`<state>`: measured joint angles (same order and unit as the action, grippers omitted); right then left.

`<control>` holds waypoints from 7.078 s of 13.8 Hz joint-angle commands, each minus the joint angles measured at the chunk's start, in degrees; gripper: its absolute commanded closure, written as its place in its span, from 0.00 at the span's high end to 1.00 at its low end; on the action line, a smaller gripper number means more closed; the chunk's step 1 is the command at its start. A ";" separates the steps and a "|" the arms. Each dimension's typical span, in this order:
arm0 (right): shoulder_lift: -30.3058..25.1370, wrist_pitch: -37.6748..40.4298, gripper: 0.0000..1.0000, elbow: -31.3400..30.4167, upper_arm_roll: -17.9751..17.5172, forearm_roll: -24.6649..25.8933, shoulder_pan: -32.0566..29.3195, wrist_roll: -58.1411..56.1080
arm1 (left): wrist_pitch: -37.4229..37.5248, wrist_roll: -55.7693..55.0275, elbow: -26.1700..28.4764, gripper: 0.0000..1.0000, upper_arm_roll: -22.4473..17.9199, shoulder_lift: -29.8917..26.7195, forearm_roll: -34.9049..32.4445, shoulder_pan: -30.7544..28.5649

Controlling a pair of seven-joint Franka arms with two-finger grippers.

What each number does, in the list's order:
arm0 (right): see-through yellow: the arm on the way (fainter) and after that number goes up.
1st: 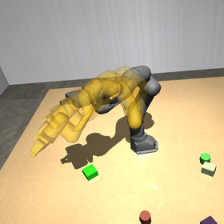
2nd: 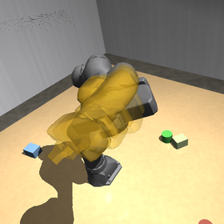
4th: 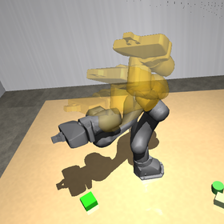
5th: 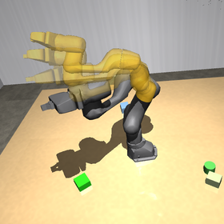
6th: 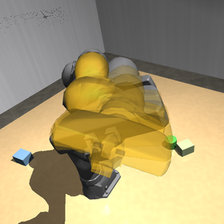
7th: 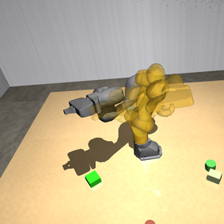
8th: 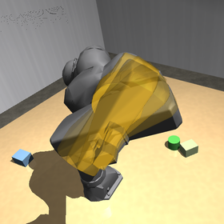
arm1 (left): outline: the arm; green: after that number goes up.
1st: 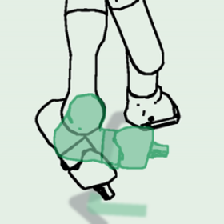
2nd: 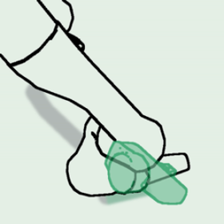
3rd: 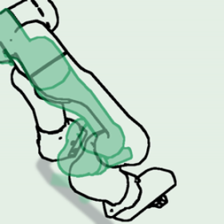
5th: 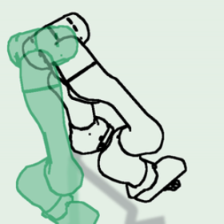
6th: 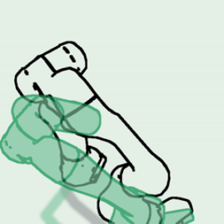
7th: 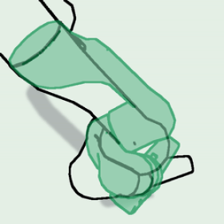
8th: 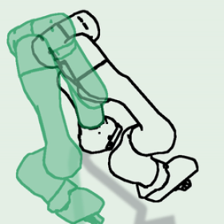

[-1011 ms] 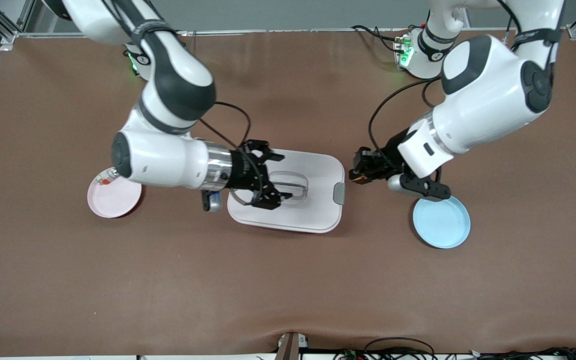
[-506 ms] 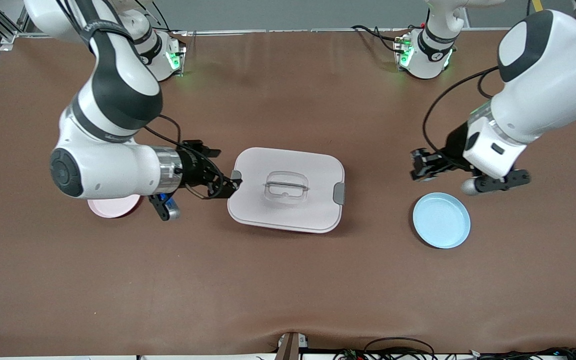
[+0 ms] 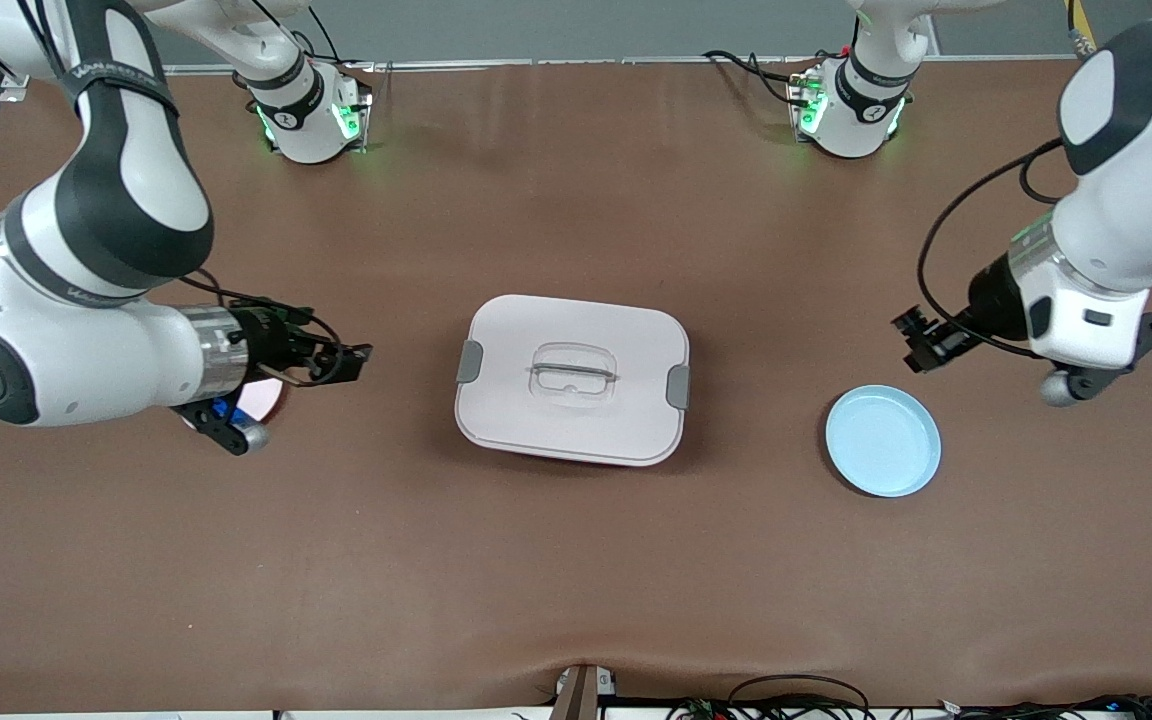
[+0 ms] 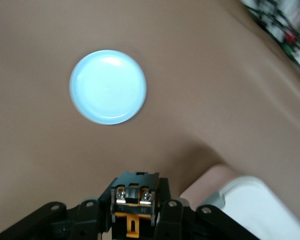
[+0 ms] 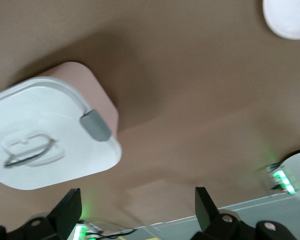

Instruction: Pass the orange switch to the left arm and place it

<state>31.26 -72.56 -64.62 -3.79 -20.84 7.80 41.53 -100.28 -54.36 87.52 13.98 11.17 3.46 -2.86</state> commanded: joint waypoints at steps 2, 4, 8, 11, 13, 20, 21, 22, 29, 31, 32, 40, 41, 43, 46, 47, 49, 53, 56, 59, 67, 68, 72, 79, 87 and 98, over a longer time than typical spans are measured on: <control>-1.90 4.70 1.00 -0.42 -0.96 4.22 -4.63 -12.14 | 2.90 -14.77 0.71 0.00 0.08 2.00 -1.53 -2.50; -2.78 6.10 1.00 -0.42 -1.05 8.43 -5.60 -19.34 | 2.46 -20.66 1.59 0.00 0.17 4.02 -6.07 -2.24; -4.37 6.99 1.00 -0.42 -1.05 16.61 -6.83 -36.66 | -4.47 -31.67 5.01 0.00 0.26 7.10 -11.02 -2.41; -5.16 9.54 1.00 0.19 -0.96 19.70 -7.01 -39.33 | -12.89 -32.12 10.54 0.00 0.17 7.19 -10.84 -4.60; -5.33 11.03 1.00 0.37 -0.87 20.22 -7.18 -39.33 | -19.49 -32.30 15.29 0.00 0.26 6.84 -10.49 -5.49; -5.69 15.07 1.00 0.19 -1.49 28.74 -7.01 -45.31 | -31.82 -32.65 22.25 0.00 0.17 9.12 -10.84 -7.86; -5.51 16.47 1.00 -0.16 -1.40 30.49 -6.49 -45.57 | -32.34 -32.73 22.25 0.00 0.08 10.26 -10.93 -7.60; -5.42 17.09 1.00 -0.68 -1.40 29.90 -7.00 -45.49 | -32.43 -32.82 22.25 0.00 0.08 10.97 -10.93 -7.43; -5.77 15.96 1.00 3.16 -1.39 25.15 -9.90 -44.96 | -34.46 -41.42 21.64 0.00 0.08 18.08 -25.32 -7.69; -6.13 15.69 1.00 5.98 -1.31 22.27 -11.13 -45.13 | -35.77 -44.32 21.46 0.00 0.17 19.32 -28.32 -7.95; -6.04 15.61 1.00 6.43 -1.31 21.55 -12.01 -45.22 | -37.08 -44.51 21.29 0.00 0.08 20.19 -28.33 -7.95; -8.94 16.22 1.00 5.99 -0.96 22.16 -12.55 -44.43 | -37.71 -44.51 18.74 0.00 0.34 23.98 -27.63 -8.22; -8.94 15.96 1.00 5.91 -1.05 21.99 -12.72 -44.34 | -37.62 -44.51 18.82 0.00 0.43 24.07 -27.54 -8.30; -9.29 14.65 1.00 5.82 -1.05 21.99 -12.46 -44.25 | -37.62 -44.42 19.00 0.00 0.43 24.25 -27.54 -8.30; -11.30 12.89 1.00 3.81 -1.31 21.11 -11.84 -40.15 | -37.62 -43.55 19.09 0.28 0.43 24.25 -27.54 -8.30; -12.36 12.01 1.00 2.40 -1.48 21.02 -11.58 -37.95 | -37.62 -43.20 19.17 0.99 0.43 24.33 -27.54 -8.30; -15.34 8.86 1.00 -1.72 -1.49 21.02 -9.83 -35.39 | -37.62 -43.11 19.00 1.00 0.43 24.25 -27.54 -8.30; -20.62 3.23 1.00 -10.34 -1.31 20.58 -10.35 -35.03 | -37.18 -43.37 18.74 1.00 0.43 23.54 -27.54 -8.04; -25.18 -1.95 1.00 -17.01 -1.13 20.05 -10.35 -35.03 | -37.09 -43.72 17.77 1.00 0.52 23.54 -27.54 -7.95; -27.48 -5.30 1.00 -20.28 -1.13 20.05 -10.35 -35.03 | -37.09 -43.63 17.42 1.00 0.52 23.54 -27.54 -8.22; -28.18 -6.98 1.00 -20.46 -1.05 18.30 -11.49 -35.64 | -38.23 -26.99 19.34 1.00 0.08 20.04 -20.61 -8.48; -28.19 -7.07 1.00 -20.55 -1.05 17.51 -12.19 -35.64 | -38.58 -22.24 20.48 1.00 -0.01 18.81 -19.73 -8.48; -31.16 -10.57 1.00 -24.92 -1.05 17.24 -12.63 -35.64 | -39.55 -1.94 23.39 1.00 -0.27 15.20 -15.61 -8.31; -34.43 -14.71 1.00 -28.99 -1.05 17.24 -12.55 -35.55 | -39.82 36.31 28.31 1.00 -0.80 10.01 -9.36 -6.72; -34.52 -15.24 1.00 -28.64 -1.57 17.33 -9.92 -31.25 | -39.38 43.64 30.34 1.00 -1.15 2.11 -7.06 -5.93; -35.13 -17.88 1.00 -29.60 -1.05 17.15 -11.05 -31.07 | -10.58 42.59 11.81 1.00 -0.54 -6.25 -7.15 -6.72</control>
<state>-1.68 -89.74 -91.88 -4.45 -3.02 -2.64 9.69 -115.94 -12.58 103.55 13.51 4.89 -4.82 -9.58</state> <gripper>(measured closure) 0.000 0.000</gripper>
